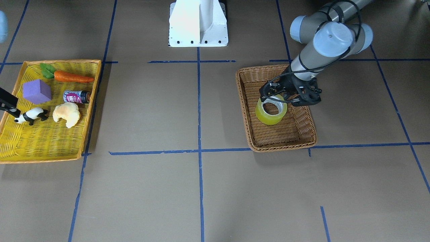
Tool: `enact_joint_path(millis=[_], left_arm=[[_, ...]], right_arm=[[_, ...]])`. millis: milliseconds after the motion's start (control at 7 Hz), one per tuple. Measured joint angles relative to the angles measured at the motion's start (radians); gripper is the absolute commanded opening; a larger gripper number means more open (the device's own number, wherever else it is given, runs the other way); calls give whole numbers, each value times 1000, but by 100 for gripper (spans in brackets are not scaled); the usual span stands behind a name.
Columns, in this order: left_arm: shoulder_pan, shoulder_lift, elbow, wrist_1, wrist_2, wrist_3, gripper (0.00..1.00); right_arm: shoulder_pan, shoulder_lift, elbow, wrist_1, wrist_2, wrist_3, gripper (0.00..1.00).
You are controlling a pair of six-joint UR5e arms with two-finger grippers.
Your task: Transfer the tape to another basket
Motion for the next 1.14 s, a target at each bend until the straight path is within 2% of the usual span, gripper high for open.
enact_joint_path(millis=[429, 714, 1143], left_arm=[[-227, 58, -9, 85, -147, 294, 100], [-378, 165, 14, 115, -161, 608, 100], [-530, 289, 85, 121, -160, 922, 100]], right_arm=[[123, -62, -82, 6, 14, -257, 100], [225, -123, -151, 15, 64, -411, 100], [327, -258, -188, 53, 85, -502, 100]])
